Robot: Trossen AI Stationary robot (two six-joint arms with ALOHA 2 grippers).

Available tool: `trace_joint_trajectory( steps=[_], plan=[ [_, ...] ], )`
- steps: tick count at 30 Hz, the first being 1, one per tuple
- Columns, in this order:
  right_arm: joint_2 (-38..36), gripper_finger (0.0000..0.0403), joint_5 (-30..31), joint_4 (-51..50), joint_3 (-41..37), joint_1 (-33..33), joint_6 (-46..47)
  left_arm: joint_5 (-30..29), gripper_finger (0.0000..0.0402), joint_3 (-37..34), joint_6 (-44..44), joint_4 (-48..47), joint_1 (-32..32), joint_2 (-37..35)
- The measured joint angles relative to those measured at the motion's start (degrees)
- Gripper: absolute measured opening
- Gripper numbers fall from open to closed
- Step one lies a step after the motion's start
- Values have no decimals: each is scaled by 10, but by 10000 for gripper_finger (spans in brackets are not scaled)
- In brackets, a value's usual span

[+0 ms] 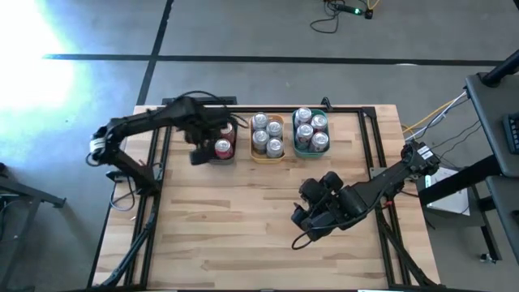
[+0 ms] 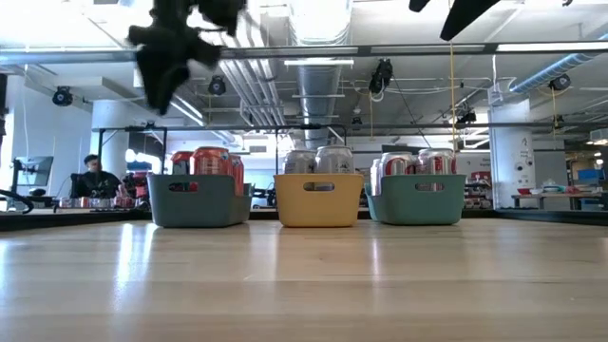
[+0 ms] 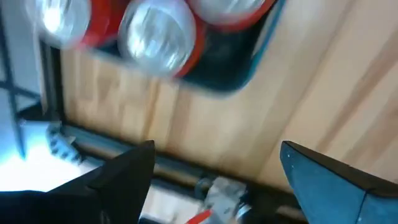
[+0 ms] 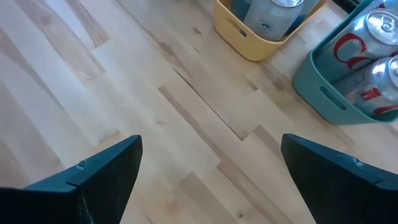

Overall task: Sort soda cans
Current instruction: Return to Home Position

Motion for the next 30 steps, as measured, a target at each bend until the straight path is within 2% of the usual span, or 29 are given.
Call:
trace_joint_trajectory(
  steps=[5,14,19,26,30],
  plan=[
    [0,380,0,3,0,0,0,-36,305,-108,55,17,34,-54],
    [0,380,0,5,0,-4,-5,-53,269,-248,77,167,56,-34],
    [0,380,-10,5,0,-4,4,-62,258,-269,78,242,56,-36],
    [0,380,-12,5,0,-4,4,-60,256,-261,86,250,56,-37],
    [0,380,-12,5,0,-4,4,-40,256,-258,87,252,56,-37]
  ],
)
